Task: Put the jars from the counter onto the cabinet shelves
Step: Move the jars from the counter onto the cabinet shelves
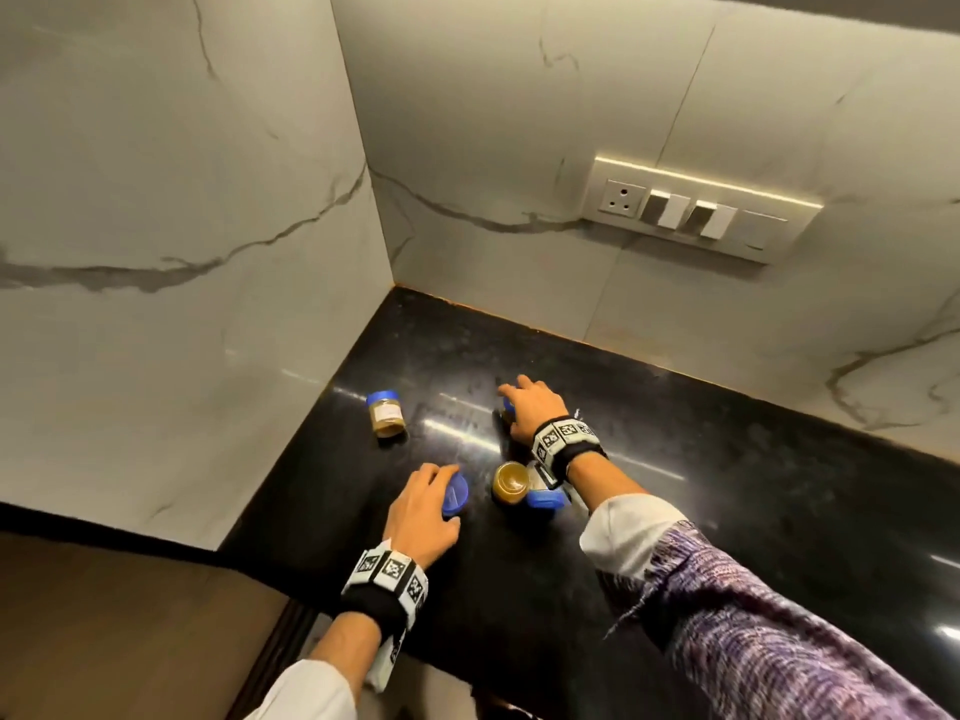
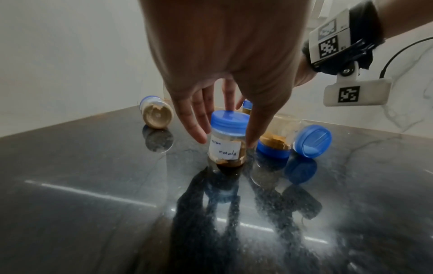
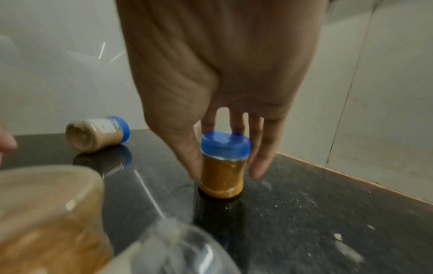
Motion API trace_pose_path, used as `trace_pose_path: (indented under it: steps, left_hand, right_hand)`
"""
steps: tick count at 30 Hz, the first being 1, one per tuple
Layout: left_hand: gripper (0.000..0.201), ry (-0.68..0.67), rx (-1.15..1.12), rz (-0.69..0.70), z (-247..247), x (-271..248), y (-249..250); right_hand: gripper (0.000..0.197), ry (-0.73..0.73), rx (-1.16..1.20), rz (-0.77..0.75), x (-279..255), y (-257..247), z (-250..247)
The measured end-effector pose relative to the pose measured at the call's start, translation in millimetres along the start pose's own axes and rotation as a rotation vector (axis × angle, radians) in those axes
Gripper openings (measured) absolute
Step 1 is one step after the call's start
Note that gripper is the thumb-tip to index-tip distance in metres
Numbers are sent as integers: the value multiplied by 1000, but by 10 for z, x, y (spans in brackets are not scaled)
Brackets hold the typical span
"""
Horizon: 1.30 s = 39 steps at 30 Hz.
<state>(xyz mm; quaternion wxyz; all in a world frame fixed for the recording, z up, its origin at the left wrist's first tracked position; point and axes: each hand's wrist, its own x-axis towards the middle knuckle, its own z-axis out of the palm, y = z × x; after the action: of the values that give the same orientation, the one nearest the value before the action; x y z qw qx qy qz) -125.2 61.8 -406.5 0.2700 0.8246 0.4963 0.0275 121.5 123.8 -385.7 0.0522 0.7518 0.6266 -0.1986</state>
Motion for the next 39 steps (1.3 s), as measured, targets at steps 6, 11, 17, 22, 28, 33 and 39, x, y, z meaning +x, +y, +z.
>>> trace_pose_path:
  steps: [6,11,17,22,28,33,39]
  left_hand:
    - [55,130,-230,-168,-106,-7,129]
    - [42,209,-974,-369,-595,-73,336]
    - [27,-59,-1365,-95,-1237,-430,897]
    - [68,-222,-1335,144,-1665,-691,1377]
    - [41,-257,-1046,543,-2216,-1095,2162]
    - [32,-166,-878,825,-2852,-1385,2803]
    - [41,-64,-699,1025,-3482,-1530,3591]
  right_hand:
    - [41,112,740,271,-314,235,-140]
    - [36,27,1442,360,-1111,228,-419]
    - [44,104,1651,329,-2066,130,-693]
    - [47,271,1615,241,-2929,-30,-1137]
    - [50,525,1475,173,-4017,-96,-1965]
    - [33,689,1022,60,-4871,-10,-2722]
    - [26,915,608,129,-5520,74,-3809]
